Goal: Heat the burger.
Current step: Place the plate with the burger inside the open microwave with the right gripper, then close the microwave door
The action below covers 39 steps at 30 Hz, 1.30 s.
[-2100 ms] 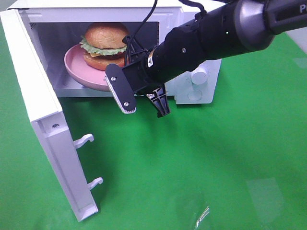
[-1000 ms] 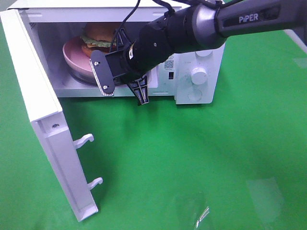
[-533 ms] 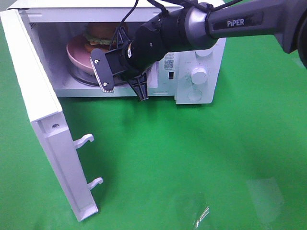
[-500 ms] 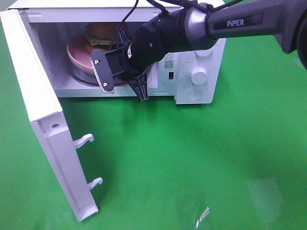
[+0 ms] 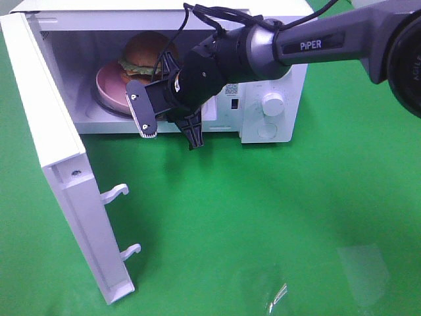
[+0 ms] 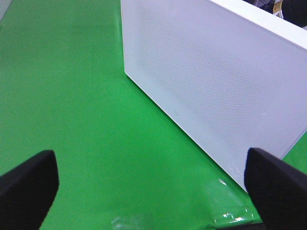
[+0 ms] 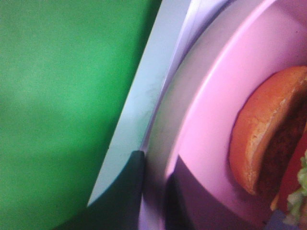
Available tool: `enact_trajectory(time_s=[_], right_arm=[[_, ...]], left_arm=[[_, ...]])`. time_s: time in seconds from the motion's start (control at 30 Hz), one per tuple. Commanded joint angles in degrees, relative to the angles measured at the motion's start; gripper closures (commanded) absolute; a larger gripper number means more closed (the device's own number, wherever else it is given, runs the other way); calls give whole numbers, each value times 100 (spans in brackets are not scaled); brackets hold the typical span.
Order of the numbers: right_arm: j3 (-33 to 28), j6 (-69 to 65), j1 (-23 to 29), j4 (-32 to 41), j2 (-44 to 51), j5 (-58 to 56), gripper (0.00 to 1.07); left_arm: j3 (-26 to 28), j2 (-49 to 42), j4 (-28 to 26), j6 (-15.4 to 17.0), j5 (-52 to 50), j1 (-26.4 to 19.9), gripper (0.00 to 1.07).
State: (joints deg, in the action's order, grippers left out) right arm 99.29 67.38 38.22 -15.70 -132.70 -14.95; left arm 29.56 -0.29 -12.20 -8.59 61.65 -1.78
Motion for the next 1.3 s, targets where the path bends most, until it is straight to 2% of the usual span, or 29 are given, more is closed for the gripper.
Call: enact_trajectory(time_s=[0.03,0.1,0.2,0.23,0.33,0.43,0.67,0.97,1.03,1.3], right_arm=[[103,-29,-23,-92,120,384,97],[103,-29,-23,-92,120,378,91],[103,-29,-23,-92,120,367,87],[103,-57,-23,-92,120,355,82],[103,-97,-23,-92,120,344,79],[103,-264,-23,-92,120,246,69],[103,-372,-23,-92,120,69,65],[103,-825,-23,-69,120,-189,55],[103,-825,-23,-57,132,-327,50],[103,-974,-23,-40,241,-384,45]], left_arm=[[0,-92,0,-17,-6,29,9],[0,-92,0,-17,-6,29,9],[0,-92,0,-17,-6,29,9],[0,-92,0,-17,-6,29,9],[0,-92,0,-17,-6,29,9],[0,-92,0,-17,-6,29,9],[0,-92,0,-17,-6,29,9],[0,-92,0,-17,-6,29,9],[0,-92,0,-17,-6,29,9],[0,-92,0,-17,-6,29,9]])
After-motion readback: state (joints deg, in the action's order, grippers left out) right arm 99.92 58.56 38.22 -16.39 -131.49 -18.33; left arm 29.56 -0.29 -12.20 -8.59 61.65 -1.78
